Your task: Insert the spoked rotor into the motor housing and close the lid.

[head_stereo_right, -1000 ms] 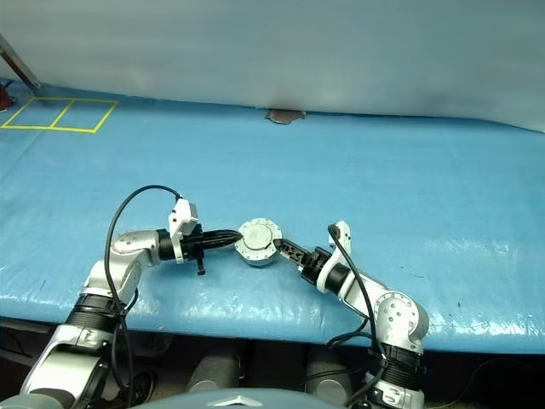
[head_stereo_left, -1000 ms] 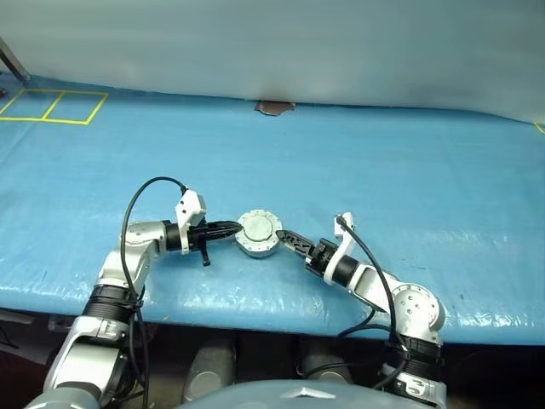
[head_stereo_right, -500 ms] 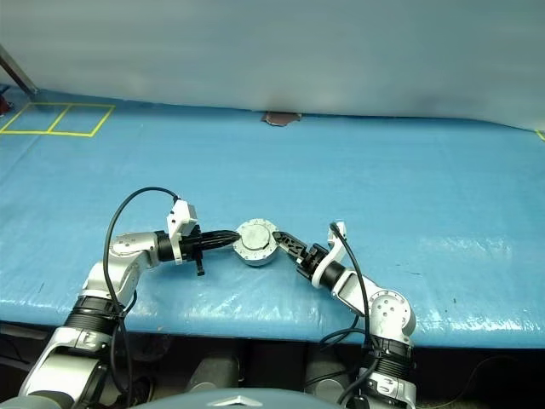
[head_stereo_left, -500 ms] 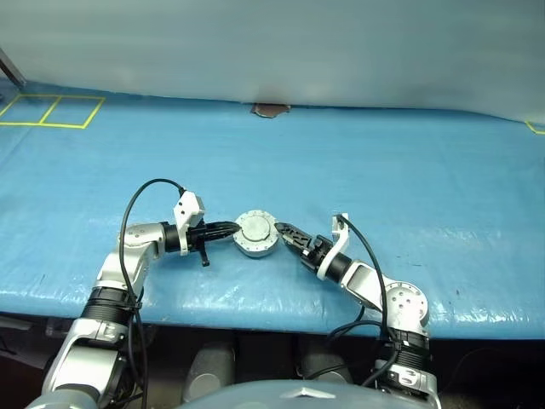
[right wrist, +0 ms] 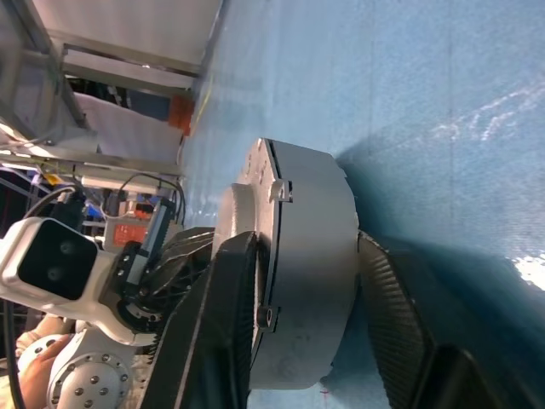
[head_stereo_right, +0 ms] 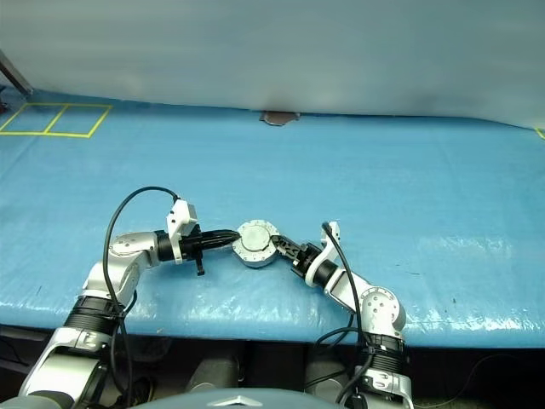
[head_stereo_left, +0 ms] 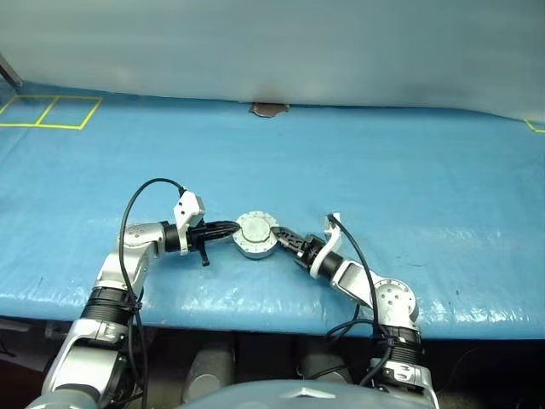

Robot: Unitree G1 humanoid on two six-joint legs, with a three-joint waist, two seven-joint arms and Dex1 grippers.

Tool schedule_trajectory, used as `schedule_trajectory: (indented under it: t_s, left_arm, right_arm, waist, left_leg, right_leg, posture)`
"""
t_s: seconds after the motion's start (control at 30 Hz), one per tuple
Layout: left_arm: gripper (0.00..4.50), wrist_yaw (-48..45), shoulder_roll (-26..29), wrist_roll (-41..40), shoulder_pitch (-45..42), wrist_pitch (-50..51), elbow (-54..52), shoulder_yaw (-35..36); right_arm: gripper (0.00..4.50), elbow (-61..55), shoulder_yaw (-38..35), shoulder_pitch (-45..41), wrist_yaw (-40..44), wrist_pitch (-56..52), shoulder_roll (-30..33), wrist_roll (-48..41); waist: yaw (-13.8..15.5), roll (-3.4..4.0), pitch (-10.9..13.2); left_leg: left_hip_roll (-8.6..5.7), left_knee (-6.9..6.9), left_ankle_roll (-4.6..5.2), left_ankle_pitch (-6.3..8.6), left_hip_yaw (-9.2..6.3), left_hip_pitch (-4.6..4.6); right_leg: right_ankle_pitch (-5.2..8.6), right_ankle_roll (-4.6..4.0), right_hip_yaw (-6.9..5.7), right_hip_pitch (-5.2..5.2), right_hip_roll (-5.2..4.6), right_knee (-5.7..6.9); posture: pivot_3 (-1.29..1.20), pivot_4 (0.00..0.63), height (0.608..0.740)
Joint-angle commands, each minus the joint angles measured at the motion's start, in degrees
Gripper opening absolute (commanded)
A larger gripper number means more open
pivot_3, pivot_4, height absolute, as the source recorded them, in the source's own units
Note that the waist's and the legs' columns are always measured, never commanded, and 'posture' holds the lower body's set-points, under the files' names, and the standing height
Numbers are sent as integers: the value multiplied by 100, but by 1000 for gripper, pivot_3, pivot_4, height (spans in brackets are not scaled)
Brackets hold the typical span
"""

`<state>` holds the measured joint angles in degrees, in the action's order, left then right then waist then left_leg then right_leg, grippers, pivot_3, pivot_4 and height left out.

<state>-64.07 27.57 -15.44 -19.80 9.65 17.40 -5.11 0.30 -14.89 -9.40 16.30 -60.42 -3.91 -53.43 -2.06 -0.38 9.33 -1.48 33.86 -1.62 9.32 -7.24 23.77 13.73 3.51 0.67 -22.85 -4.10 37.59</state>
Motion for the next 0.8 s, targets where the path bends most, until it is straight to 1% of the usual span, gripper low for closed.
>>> schedule_trajectory:
  t_s: [0.03, 0.1, 0.37, 0.43, 0.6, 0.67, 0.8]
  left_arm:
    - [0, 1, -16, 93, 55, 22, -47, -123]
    - [0, 8, -20, 94, 58, 26, -53, -118]
    - [0, 74, -52, 49, 55, 47, -68, -50]
    - [0, 102, -86, -69, 53, 152, -101, 40]
    - [0, 300, -207, -664, 1, 627, -276, 519]
    - [0, 412, -236, -857, -20, 815, -363, 686]
    - [0, 589, -257, -987, -17, 1047, -489, 820]
  right_arm:
    - [1356, 224, 79, 75, -193, -20, -102, 78]
    - [1289, 202, 93, 75, -211, -23, -88, 48]
    - [1288, 276, 64, 97, -381, -3, -150, -8]
    - [1288, 313, -85, 105, -455, 41, -240, -165]
    - [1288, 387, -585, 76, -690, 181, -448, -1041]
    - [1288, 353, -593, 85, -761, 230, -446, -1260]
    - [1288, 333, -533, 93, -905, 325, -411, -1494]
  waist:
    - [0, 0, 0]
    - [-1, 0, 0]
    - [-1, 1, 0]
    - [0, 1, 0]
    - [3, 2, 3]
    - [4, 4, 4]
    - [1, 10, 8]
  left_leg:
    - [0, 0, 0, 0, 0, 0]
    - [1, 0, 0, 0, 0, 0]
    - [3, -1, -1, 1, -1, 1]
    - [4, -2, -2, 1, -2, 1]
    - [5, -4, 1, 1, -7, 18]
    - [1, -5, 6, 1, -11, 29]
    - [-7, -6, 15, 3, -13, 47]
  right_leg:
    - [0, 0, -1, 0, 0, 0]
    - [1, -1, -1, -1, 0, 0]
    - [1, -1, 0, -4, -1, -2]
    - [1, -1, 0, -4, -1, -3]
    - [1, 0, -4, -10, -6, -11]
    - [0, 3, -12, -13, -5, -22]
    - [-14, 23, -15, -10, 8, -61]
  posture:
    - [0, 150, 740]
    - [0, 150, 740]
    - [0, 150, 740]
    - [0, 150, 740]
    - [0, 150, 740]
    - [0, 150, 740]
    - [0, 150, 740]
